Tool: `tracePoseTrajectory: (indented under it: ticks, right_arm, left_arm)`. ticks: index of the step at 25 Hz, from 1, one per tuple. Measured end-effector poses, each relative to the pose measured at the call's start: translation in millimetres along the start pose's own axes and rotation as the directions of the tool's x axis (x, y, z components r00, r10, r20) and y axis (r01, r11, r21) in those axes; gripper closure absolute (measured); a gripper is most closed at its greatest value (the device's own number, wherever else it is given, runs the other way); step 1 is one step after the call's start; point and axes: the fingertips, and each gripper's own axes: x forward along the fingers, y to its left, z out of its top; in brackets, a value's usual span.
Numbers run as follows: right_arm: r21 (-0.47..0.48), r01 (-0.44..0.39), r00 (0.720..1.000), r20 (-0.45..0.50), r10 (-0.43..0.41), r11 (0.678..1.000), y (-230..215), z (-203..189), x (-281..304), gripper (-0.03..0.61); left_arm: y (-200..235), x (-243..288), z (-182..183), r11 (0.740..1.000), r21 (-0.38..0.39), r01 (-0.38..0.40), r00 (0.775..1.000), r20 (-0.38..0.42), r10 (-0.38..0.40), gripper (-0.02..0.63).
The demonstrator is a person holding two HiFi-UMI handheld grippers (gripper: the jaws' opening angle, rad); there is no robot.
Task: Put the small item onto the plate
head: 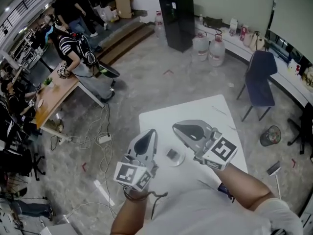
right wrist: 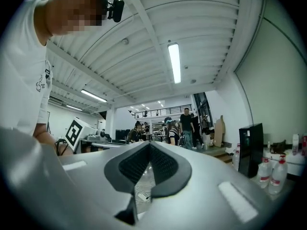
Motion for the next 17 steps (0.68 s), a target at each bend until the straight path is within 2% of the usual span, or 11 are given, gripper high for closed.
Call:
tracePoseTrajectory:
  ticks: [5,17]
  right_arm:
    - [-0.022,0.024,1.0,-0.015,-0.024,0.999,0.9,9.5,-2.7,0.577]
    - [-0.043,-0.011,1.0,0.023,0.012,0.999,0.7,20.8,8.7,0.577]
  left_arm:
    - [-6.7,3.3,10.0,1.0,-0.01,0.02,1.0,0.006,-0.02,0.607]
    - [0.1,5.1,23.1,1.0,0.0,0.006,1.0,0.03,-0.006,0.607]
